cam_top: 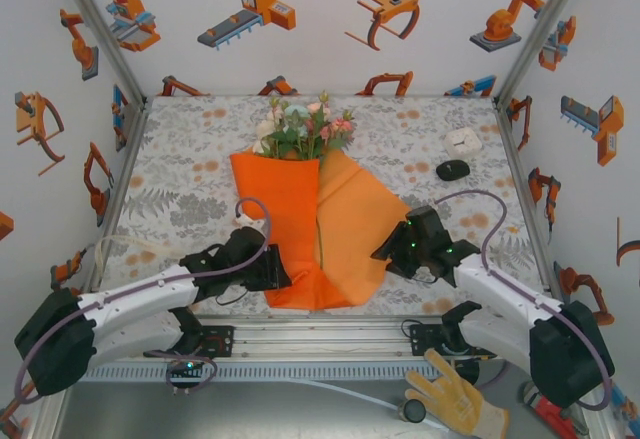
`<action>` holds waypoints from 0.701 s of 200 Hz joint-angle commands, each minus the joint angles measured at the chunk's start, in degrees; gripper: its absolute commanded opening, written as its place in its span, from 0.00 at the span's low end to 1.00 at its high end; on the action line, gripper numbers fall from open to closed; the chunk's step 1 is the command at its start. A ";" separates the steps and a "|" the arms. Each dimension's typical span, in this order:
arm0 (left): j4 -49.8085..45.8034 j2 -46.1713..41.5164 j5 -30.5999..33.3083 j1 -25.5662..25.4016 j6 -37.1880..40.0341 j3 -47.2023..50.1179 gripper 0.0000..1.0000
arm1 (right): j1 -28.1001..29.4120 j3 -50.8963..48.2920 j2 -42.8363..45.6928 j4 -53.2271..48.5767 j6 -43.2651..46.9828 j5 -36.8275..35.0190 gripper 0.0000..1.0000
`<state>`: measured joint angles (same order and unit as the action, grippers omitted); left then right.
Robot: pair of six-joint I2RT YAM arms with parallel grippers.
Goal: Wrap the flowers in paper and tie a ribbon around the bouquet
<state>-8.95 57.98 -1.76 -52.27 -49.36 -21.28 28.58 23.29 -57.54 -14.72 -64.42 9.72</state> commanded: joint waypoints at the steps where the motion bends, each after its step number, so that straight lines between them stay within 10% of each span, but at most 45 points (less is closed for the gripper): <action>1: 2.27 1.36 1.42 -0.55 -2.22 1.78 0.46 | -0.15 -0.14 1.73 1.52 -2.17 2.03 0.43; 37: 4.47 3.58 0.77 -0.55 -2.61 2.99 0.46 | 2.00 1.81 2.88 1.39 -2.91 3.93 0.33; 75: 5.14 3.79 0.94 -0.55 -2.32 2.82 0.45 | 5.90 3.46 1.90 -1.24 -2.99 4.67 0.64; 115: 3.95 2.51 1.67 -0.55 -2.12 2.82 0.45 | 6.41 2.05 5.23 -0.36 -4.22 3.34 0.48; 140: 4.00 2.40 1.44 -0.55 -1.83 2.82 0.45 | 6.40 4.30 6.13 -3.17 -1.80 -3.95 0.62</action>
<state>-2.55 60.51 -1.48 -52.53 -51.51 -19.84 34.72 24.93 -52.53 -15.16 -67.75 12.53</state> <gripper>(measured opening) 0.454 0.538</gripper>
